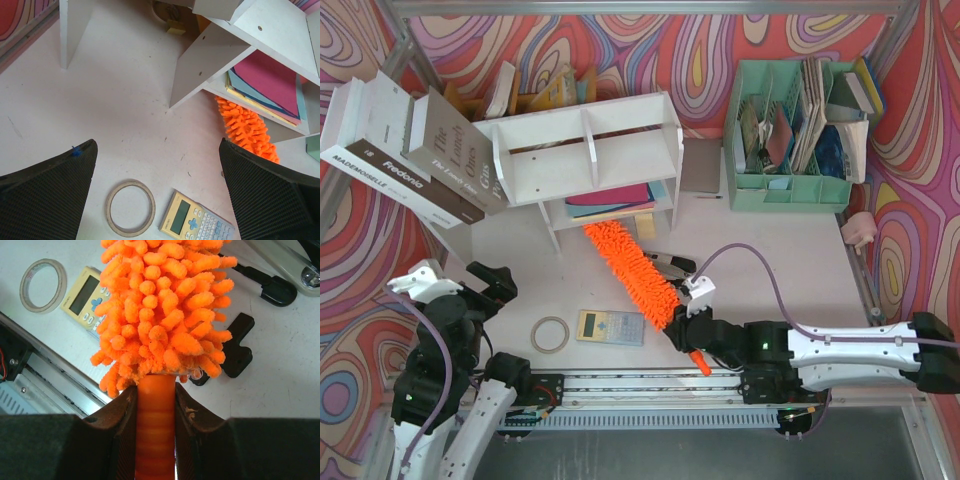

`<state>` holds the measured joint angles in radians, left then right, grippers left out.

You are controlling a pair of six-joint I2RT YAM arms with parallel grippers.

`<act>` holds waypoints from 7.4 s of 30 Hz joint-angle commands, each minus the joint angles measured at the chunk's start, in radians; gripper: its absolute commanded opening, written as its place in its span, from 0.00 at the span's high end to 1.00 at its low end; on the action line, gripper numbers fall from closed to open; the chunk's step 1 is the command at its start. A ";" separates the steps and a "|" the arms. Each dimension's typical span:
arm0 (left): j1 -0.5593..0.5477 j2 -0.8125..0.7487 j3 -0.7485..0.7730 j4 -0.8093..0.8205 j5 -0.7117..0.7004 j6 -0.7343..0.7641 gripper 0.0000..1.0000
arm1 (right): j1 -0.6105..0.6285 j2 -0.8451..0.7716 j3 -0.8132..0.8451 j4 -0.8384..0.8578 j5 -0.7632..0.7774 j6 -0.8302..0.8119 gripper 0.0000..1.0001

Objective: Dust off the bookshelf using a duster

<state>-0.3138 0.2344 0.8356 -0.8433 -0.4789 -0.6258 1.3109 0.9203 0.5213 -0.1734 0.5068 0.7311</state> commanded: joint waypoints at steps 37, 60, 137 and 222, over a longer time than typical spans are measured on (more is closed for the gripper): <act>0.007 -0.016 -0.013 0.006 0.001 -0.008 0.02 | 0.003 -0.161 0.106 -0.341 0.299 0.316 1.00; 0.007 -0.009 -0.013 0.007 -0.002 -0.006 0.02 | 0.003 -0.157 0.128 -0.391 0.343 0.277 1.00; 0.009 -0.012 -0.013 0.006 0.000 -0.007 0.01 | 0.003 -0.078 -0.006 -0.013 0.193 0.116 1.00; 0.009 -0.018 -0.015 0.006 -0.001 -0.009 0.02 | 0.003 0.106 0.096 0.204 -0.163 -0.239 1.00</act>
<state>-0.3122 0.2325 0.8337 -0.8433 -0.4786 -0.6262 1.3037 1.0782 0.5659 -0.0444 0.4068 0.5789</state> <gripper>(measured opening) 0.985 0.328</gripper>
